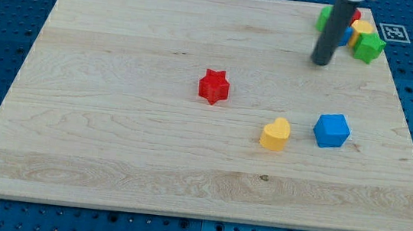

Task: Move red star closer to group of blocks

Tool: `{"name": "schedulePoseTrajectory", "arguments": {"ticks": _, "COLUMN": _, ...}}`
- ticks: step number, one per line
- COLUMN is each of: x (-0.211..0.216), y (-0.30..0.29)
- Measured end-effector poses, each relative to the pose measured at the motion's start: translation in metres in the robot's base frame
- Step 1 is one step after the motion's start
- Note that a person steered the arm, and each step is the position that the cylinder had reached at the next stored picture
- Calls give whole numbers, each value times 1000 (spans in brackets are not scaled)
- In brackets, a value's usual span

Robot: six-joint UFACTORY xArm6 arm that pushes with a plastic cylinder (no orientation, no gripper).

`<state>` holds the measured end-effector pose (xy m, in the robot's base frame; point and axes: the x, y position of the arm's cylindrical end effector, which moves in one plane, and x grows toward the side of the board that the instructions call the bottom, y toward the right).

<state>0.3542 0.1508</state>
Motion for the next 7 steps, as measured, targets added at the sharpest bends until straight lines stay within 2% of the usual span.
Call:
{"name": "schedulePoseTrajectory", "arguments": {"ticks": 2, "x": 37, "y": -157}}
{"name": "schedulePoseTrajectory", "arguments": {"ticks": 3, "x": 67, "y": -208}}
{"name": "schedulePoseTrajectory", "arguments": {"ticks": 4, "x": 91, "y": -211}}
{"name": "schedulePoseTrajectory", "arguments": {"ticks": 5, "x": 89, "y": -171}}
{"name": "schedulePoseTrajectory", "arguments": {"ticks": 6, "x": 53, "y": -114}}
{"name": "schedulePoseTrajectory", "arguments": {"ticks": 7, "x": 32, "y": -90}}
